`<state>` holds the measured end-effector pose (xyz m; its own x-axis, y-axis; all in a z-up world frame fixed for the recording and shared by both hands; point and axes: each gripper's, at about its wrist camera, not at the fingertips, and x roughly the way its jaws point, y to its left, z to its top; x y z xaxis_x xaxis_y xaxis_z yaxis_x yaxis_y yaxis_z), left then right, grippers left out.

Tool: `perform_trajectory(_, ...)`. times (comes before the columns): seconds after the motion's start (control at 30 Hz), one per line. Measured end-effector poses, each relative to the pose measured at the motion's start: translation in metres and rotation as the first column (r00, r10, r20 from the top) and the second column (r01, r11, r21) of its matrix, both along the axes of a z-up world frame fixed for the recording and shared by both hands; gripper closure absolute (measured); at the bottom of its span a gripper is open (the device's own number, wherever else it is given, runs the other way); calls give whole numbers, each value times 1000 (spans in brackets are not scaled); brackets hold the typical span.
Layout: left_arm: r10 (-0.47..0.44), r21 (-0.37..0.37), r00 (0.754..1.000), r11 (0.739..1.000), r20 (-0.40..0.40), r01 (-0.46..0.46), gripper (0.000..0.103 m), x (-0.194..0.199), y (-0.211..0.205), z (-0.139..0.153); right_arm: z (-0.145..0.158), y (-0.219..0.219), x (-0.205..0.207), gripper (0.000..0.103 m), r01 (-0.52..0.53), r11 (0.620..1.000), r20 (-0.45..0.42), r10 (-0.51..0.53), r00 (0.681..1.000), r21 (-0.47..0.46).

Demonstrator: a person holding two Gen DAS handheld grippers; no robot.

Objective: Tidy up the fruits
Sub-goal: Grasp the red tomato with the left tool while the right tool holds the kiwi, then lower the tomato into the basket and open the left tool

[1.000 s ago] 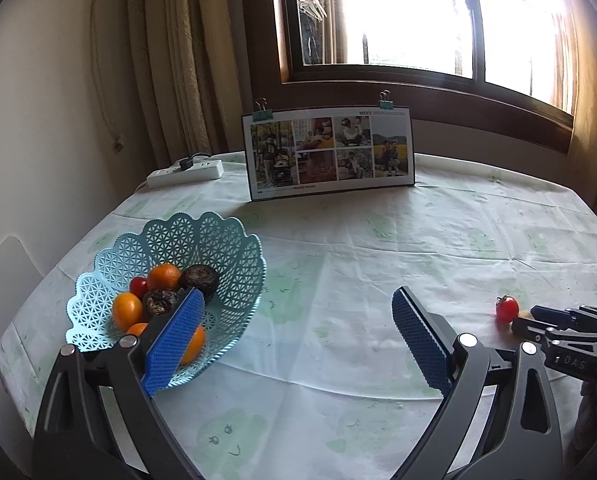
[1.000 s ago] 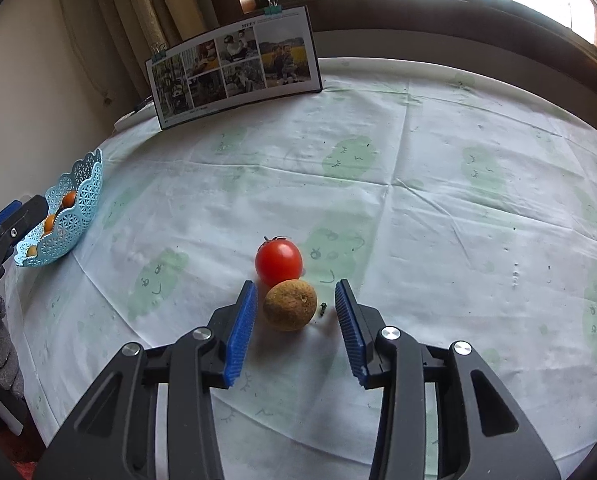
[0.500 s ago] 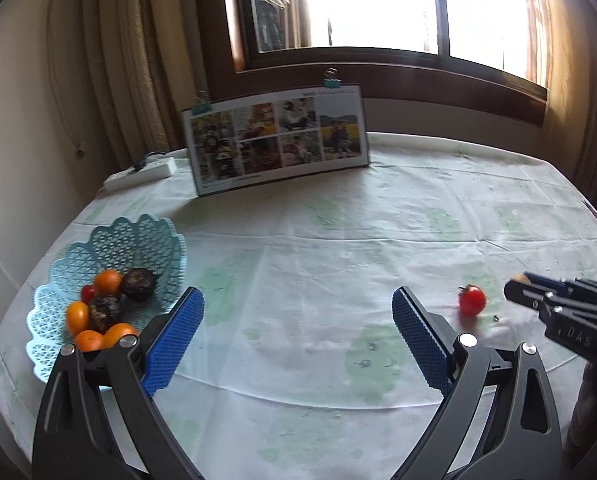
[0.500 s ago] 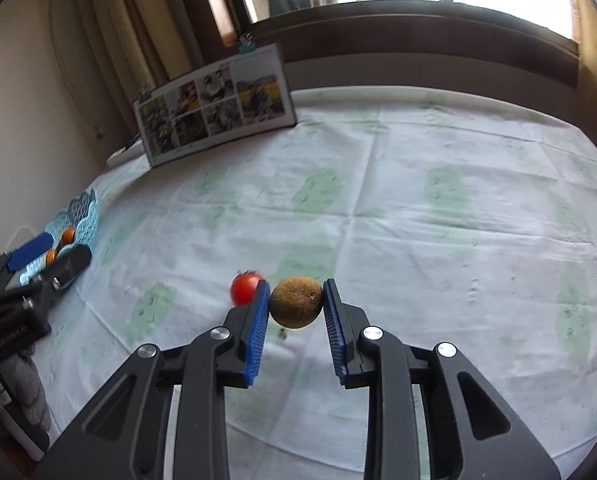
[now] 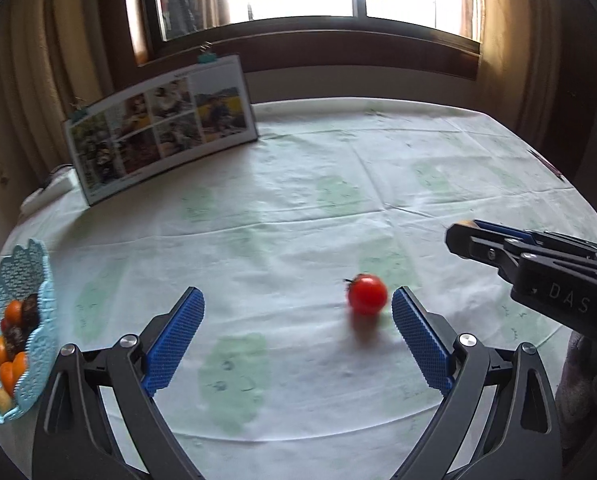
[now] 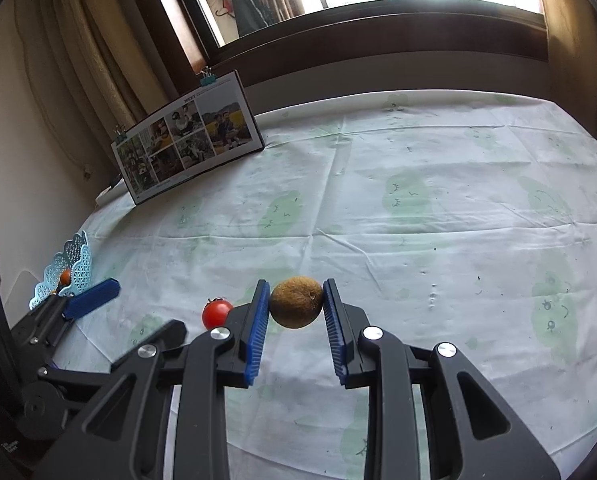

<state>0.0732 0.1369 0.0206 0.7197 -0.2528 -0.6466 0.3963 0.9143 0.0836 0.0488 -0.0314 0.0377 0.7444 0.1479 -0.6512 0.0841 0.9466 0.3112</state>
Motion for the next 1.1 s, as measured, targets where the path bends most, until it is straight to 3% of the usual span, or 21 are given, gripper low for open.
perform_trajectory(0.2,-45,-26,995,999,-85,43,30,15,-14,-13,0,-5,-1,75,15,1000,1,-15,1000,12)
perform_trajectory(0.47,-83,-63,983,995,-165,74,48,25,-20,-28,-1,-5,0,75,18,1000,-5,-18,1000,10)
perform_trajectory(0.6,-120,-81,979,991,-164,108,73,22,-22,-28,-2,-5,0,75,18,1000,-6,-18,1000,9)
perform_trajectory(0.83,-109,-104,985,990,-132,96,74,14,-16,-20,-4,-5,0,75,24,1000,-7,-24,1000,10)
perform_trajectory(1.1,24,-60,1000,998,-3,-24,74,3,14,5,-6,-4,0,75,20,1000,-12,-20,1000,7)
